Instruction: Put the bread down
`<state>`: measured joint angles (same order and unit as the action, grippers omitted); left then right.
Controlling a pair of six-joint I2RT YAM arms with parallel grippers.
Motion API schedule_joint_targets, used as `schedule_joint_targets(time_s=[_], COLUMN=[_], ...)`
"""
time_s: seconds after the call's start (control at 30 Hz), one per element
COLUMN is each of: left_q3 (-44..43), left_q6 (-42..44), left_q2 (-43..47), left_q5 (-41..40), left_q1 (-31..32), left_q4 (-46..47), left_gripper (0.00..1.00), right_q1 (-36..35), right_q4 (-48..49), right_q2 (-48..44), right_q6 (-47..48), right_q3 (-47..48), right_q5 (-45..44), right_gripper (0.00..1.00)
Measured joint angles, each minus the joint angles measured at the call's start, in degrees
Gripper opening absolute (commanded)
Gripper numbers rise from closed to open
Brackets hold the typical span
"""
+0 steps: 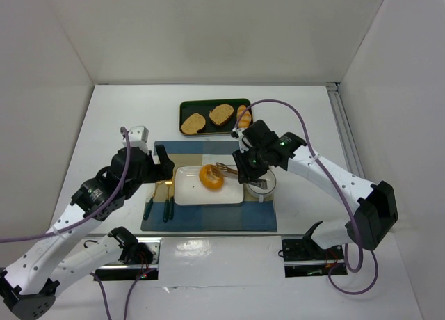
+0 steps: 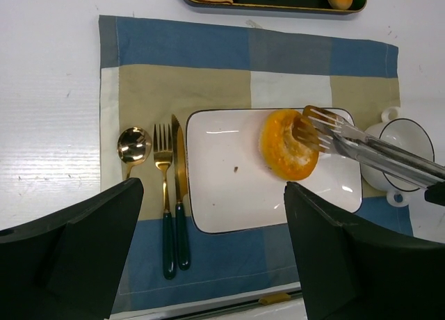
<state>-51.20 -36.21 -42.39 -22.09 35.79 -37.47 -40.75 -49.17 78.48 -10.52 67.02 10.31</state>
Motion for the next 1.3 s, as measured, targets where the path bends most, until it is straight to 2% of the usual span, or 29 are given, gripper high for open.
schedule_joint_targets(time_s=[0.2,0.47,0.8,0.97,1.3], left_q3=[0.0,0.0,0.0,0.0,0.0], left_q6=[0.0,0.0,0.0,0.0,0.0], left_q2=[0.2,0.2,0.2,0.2,0.2], left_q5=[0.4,0.8,1.0,1.1,1.6], left_q1=[0.0,0.0,0.0,0.0,0.0], left_q4=[0.0,0.0,0.0,0.0,0.0], left_gripper=[0.96,0.96,0.96,0.96,0.96], right_q1=[0.0,0.0,0.0,-0.1,7.4], right_q4=[0.0,-0.5,-2.4,-2.5,1.3], right_q2=[0.0,0.0,0.0,0.0,-0.1], right_q6=[-0.1,-0.1,-0.4,-1.9,-4.2], right_q3=[0.0,1.2,9.7,10.3,10.2], right_q5=[-0.2,-1.7,-4.5,-8.8,-15.0], right_gripper=[0.53,0.53,0.53,0.54,0.54])
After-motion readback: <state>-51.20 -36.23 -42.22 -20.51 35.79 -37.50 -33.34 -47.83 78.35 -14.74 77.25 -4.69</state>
